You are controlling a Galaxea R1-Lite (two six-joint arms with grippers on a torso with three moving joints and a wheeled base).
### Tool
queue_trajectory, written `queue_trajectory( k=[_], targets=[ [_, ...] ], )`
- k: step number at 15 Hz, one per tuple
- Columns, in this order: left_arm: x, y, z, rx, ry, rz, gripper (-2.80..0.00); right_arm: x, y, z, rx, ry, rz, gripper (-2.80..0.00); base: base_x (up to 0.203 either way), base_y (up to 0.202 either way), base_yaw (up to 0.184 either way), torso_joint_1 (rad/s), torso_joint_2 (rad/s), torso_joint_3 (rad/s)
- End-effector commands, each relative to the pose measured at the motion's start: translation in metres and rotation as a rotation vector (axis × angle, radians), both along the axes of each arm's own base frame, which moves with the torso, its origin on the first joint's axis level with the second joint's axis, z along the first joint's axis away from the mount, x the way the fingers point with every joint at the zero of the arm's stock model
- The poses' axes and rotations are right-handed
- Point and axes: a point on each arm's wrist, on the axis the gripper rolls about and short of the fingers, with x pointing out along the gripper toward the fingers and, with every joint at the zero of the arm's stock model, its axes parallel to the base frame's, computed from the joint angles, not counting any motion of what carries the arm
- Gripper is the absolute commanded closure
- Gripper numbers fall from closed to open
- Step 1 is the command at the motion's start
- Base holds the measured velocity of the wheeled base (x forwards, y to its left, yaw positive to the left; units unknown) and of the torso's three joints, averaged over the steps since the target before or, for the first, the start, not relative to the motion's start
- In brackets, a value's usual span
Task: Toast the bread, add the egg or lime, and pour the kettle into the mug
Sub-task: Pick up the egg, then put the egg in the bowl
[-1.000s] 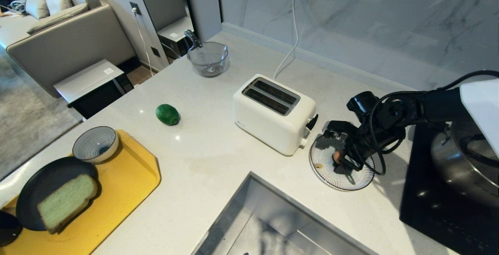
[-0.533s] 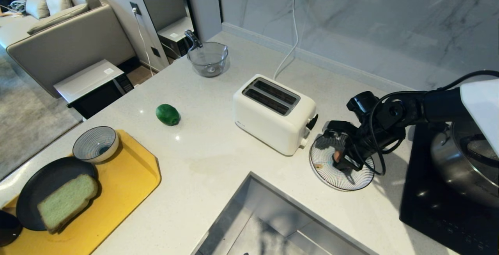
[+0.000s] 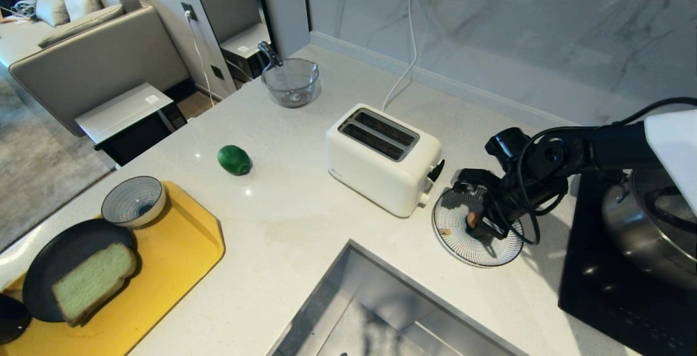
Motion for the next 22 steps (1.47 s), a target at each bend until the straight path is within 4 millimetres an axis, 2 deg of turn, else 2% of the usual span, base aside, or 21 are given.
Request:
queue_trajectory(
  k=[1,6,10,15,18,22],
  targets=[
    [0.001,0.000,-0.005,0.000,0.014,0.001,0.00,-0.005,-0.002,0.014,0.008,-0.031,-0.003,0.00,0.000,0.000,0.000,0.000,0.00,0.000],
    [0.001,0.000,-0.005,0.000,0.013,0.001,0.00,-0.018,-0.006,0.039,0.048,-0.077,-0.055,0.00,0.000,0.000,0.000,0.000,0.00,0.000],
    [0.001,0.000,-0.005,0.000,0.014,0.001,0.00,-0.047,-0.011,0.071,0.078,-0.131,-0.087,0.00,0.000,0.000,0.000,0.000,0.00,0.000],
    [0.001,0.000,-0.005,0.000,0.014,0.001,0.00,-0.109,-0.022,0.121,0.170,-0.229,-0.185,0.00,0.000,0.000,0.000,0.000,0.00,0.000],
    [0.001,0.000,-0.005,0.000,0.014,0.001,0.00,-0.153,-0.030,0.157,0.276,-0.326,-0.276,0.00,0.000,0.000,0.000,0.000,0.00,0.000],
    [0.001,0.000,-0.005,0.000,0.013,0.001,0.00,-0.216,-0.042,0.188,0.381,-0.451,-0.331,0.00,0.000,0.000,0.000,0.000,0.00,0.000]
  ],
)
